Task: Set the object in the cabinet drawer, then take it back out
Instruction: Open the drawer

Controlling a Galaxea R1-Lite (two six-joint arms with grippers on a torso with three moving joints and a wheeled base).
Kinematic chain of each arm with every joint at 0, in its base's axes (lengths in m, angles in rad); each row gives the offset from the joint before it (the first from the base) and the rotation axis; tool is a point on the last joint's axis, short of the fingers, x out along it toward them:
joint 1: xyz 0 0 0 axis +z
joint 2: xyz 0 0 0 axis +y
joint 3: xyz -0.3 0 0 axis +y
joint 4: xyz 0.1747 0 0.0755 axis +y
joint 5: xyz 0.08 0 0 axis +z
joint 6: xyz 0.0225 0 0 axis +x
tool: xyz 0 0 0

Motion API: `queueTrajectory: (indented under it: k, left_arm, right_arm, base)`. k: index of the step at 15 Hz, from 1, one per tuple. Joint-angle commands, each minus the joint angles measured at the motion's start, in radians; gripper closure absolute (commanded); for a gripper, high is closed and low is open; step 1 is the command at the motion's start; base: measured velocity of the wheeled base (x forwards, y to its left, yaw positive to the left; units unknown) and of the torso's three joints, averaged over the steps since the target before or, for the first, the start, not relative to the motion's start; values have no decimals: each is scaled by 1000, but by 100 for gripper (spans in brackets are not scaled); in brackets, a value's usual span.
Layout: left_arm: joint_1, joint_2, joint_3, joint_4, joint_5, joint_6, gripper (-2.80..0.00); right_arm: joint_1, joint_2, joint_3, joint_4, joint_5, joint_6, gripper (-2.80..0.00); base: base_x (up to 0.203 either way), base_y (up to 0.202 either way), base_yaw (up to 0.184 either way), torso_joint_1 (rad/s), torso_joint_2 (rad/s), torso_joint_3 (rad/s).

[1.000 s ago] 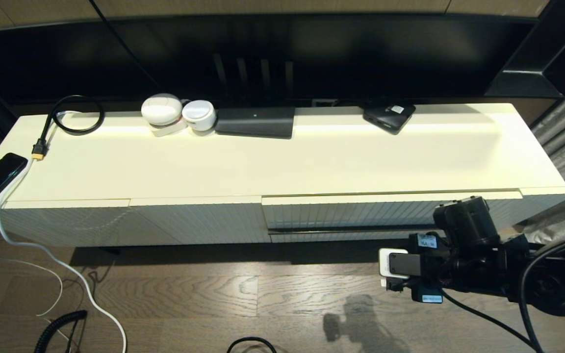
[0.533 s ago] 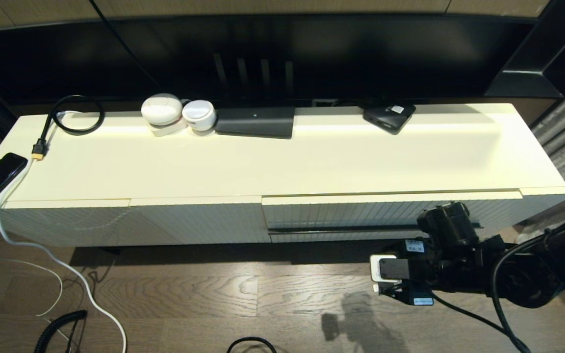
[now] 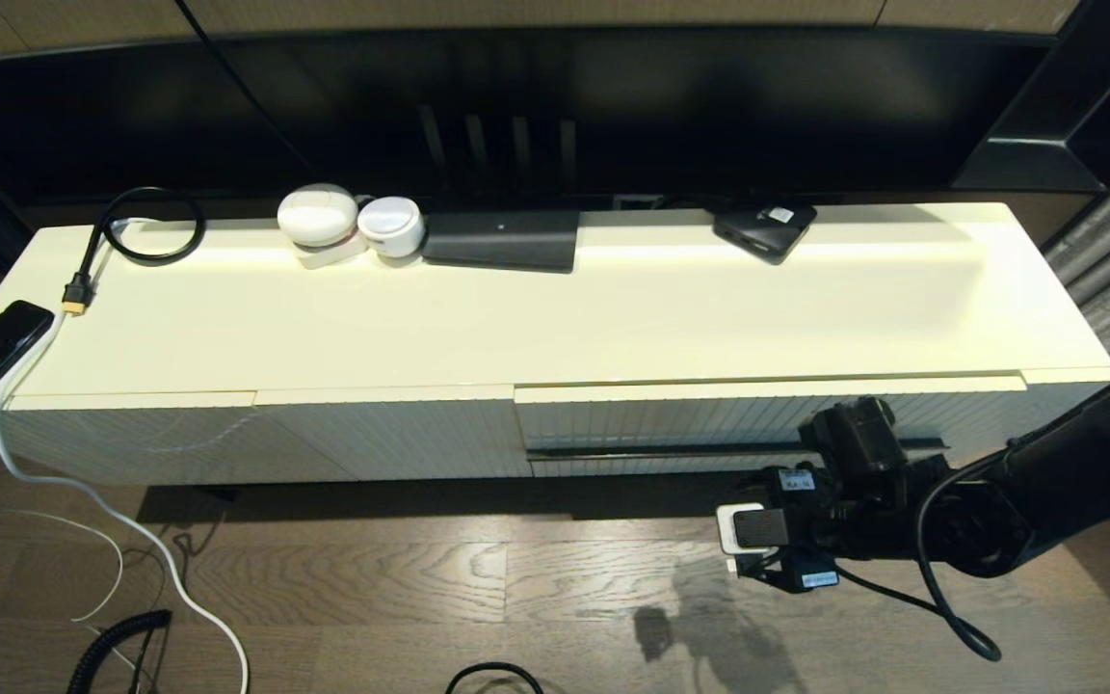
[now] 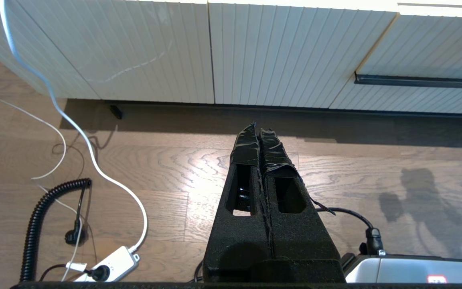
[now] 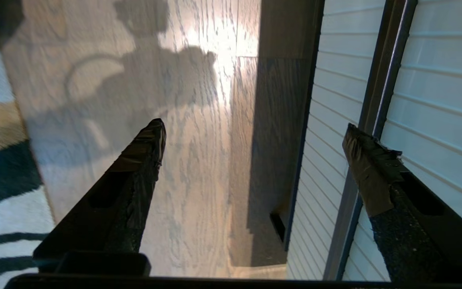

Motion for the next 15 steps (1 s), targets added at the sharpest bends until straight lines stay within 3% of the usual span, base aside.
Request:
queueTrajectory:
  k: [1, 15]
  left_arm:
    - [0, 0, 0, 0, 0, -1, 0]
    - [0, 0, 0, -1, 0, -1, 0]
  right_arm:
    - [-15, 34, -17, -5, 1, -26, -280]
    - [-64, 147, -172, -20, -1, -35, -280]
  base:
    - [0, 0, 0, 0, 0, 0]
    - [0, 0, 0, 0, 0, 0]
